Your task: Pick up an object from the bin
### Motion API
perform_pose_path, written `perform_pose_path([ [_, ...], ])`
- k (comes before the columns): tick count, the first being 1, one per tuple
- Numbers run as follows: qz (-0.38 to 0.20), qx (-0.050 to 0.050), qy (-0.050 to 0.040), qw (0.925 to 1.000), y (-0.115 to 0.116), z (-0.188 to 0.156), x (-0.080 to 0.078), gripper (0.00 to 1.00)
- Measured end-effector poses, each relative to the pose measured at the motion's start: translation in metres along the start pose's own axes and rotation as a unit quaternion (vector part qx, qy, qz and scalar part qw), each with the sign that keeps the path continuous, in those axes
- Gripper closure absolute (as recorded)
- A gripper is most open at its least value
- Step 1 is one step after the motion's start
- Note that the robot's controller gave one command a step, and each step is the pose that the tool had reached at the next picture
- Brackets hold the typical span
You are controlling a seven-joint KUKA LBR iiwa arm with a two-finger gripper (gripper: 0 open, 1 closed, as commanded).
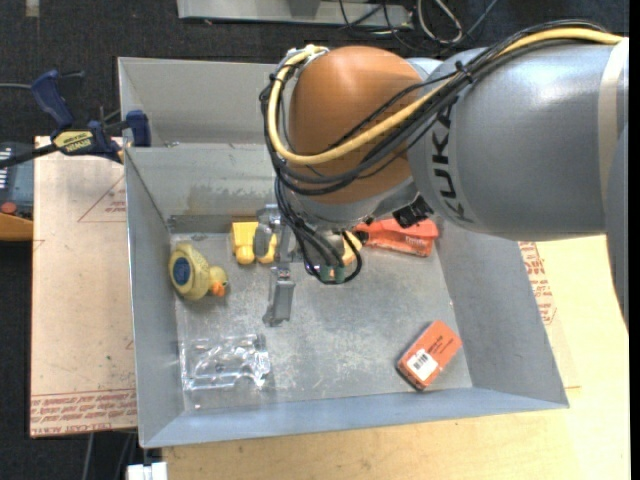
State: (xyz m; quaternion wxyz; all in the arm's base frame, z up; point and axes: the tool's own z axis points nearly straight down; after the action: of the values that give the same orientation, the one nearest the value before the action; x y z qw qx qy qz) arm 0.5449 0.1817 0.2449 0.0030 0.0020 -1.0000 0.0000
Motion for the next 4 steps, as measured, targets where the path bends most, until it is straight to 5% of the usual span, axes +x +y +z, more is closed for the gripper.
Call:
perform_pose_path([
  [1, 0.002, -0.001, -0.0035, 1.0, -0.001, -0.004, -0.002, 0.0],
  [2, -0.099, -0.001, -0.0043, 0.9951, 0.014, 0.121, 0.031, 0.0],
  [3, -0.104, -0.002, -0.0099, 0.9946, 0.022, 0.084, 0.047, 0.0],
  [4, -0.099, -0.001, -0.0019, 0.9951, 0.025, 0.146, 0.049, 0.0],
])
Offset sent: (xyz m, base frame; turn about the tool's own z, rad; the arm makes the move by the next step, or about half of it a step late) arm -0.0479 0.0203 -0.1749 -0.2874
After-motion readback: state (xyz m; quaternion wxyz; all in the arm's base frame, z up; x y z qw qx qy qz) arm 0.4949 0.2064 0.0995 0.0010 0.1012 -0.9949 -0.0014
